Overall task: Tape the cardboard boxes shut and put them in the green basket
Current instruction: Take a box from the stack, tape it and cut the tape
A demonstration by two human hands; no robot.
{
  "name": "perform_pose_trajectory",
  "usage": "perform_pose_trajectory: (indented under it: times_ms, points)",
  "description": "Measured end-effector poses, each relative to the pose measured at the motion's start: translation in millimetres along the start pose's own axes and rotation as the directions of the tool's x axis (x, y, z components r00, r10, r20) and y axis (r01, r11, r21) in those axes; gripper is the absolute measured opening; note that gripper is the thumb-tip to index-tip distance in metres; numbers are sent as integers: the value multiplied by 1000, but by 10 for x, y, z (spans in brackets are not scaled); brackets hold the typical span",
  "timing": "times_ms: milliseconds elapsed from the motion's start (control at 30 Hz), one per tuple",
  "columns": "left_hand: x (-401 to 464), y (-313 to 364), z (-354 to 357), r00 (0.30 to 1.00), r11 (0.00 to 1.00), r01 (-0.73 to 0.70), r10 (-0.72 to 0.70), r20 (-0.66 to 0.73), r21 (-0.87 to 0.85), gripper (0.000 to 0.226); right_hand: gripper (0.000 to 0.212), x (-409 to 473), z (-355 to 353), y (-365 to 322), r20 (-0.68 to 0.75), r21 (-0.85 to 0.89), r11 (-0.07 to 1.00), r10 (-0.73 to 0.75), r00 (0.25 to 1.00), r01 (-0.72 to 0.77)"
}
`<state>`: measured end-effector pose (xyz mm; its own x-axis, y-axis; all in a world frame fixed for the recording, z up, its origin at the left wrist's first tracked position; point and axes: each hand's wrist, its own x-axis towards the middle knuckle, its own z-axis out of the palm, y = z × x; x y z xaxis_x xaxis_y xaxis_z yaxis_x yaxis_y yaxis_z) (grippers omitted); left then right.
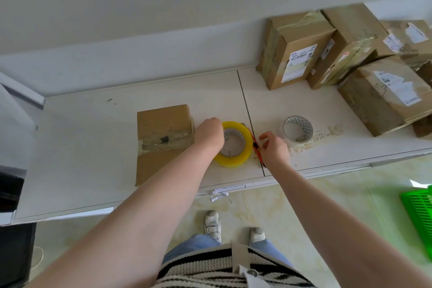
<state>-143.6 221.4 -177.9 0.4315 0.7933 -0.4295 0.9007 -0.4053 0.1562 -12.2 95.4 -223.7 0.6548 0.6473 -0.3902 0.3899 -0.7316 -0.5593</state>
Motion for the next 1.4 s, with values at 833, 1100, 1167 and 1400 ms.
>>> perform_pose_trajectory:
  times_ms: [833, 1100, 1167, 1400]
  points:
    - [-860, -1012, -305, 841, 914, -37, -190, -506, -404, 58, 24, -754, 98, -1340, -100, 245, 872, -412, 906, 424]
    - [-707, -1472, -102, 869, 704, 382, -494, -26, -599, 70, 49, -1010, 735, -1709, 228, 193, 958, -253, 940, 211]
    - [-698, -1503, -88, 872, 705, 366, -488, -40, -608, 67, 53, -964, 751, -1709, 252, 188, 974, -171, 952, 126]
    - [-715, -1591, -196, 865, 563, 354, -501, 33, -747, 77, 28, -790, 605, -1692, 265, 352, 930, -212, 941, 110]
